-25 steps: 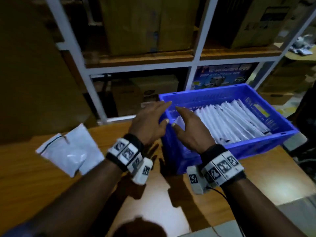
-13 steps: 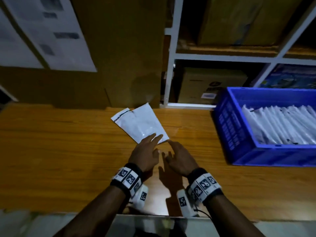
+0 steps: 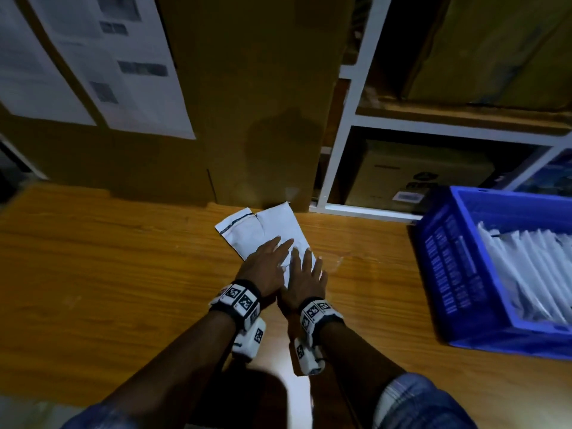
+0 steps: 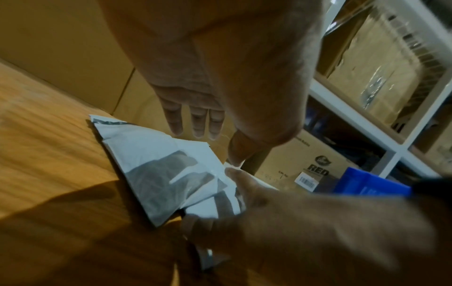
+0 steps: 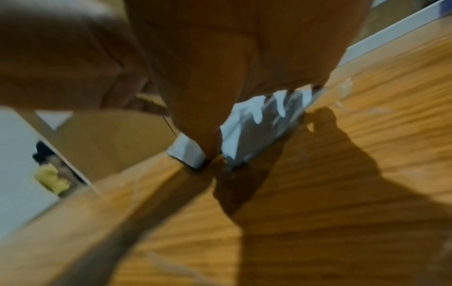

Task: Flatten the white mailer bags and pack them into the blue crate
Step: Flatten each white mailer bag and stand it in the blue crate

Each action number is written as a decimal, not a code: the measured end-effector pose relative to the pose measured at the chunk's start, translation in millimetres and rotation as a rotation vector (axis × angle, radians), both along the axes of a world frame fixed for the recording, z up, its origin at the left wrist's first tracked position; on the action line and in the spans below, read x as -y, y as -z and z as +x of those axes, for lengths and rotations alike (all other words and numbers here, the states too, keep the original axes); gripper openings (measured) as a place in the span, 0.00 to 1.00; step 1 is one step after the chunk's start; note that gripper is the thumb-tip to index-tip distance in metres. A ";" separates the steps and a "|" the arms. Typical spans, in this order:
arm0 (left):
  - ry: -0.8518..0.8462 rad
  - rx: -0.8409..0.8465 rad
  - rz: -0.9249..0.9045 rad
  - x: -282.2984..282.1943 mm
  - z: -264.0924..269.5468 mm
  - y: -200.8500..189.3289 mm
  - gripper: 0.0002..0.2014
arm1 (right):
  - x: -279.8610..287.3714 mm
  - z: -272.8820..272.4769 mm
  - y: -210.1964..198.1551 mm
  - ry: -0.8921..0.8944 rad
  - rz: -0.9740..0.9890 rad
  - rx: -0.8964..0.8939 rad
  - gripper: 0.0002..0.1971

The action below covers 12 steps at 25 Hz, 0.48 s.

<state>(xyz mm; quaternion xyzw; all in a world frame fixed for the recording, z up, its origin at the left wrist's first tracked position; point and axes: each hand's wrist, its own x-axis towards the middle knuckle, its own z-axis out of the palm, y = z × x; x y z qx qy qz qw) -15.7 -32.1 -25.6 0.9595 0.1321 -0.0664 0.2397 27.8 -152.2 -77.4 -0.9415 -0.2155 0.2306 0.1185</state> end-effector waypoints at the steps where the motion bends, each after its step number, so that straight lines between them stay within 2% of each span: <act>1: 0.009 -0.009 0.004 -0.5 5.1 1.5 0.36 | 2.1 3.7 4.2 -0.010 0.004 0.013 0.47; 5: 0.024 0.008 0.036 2.3 21.0 8.6 0.36 | 21.8 17.3 5.7 -0.061 0.003 0.033 0.41; 9: 0.082 -0.063 0.073 10.4 38.0 17.2 0.39 | 59.5 34.9 -5.8 -0.061 -0.020 0.042 0.42; 12: 0.155 -0.046 0.188 23.4 51.0 19.8 0.40 | 92.1 48.5 -13.2 -0.047 0.000 0.065 0.39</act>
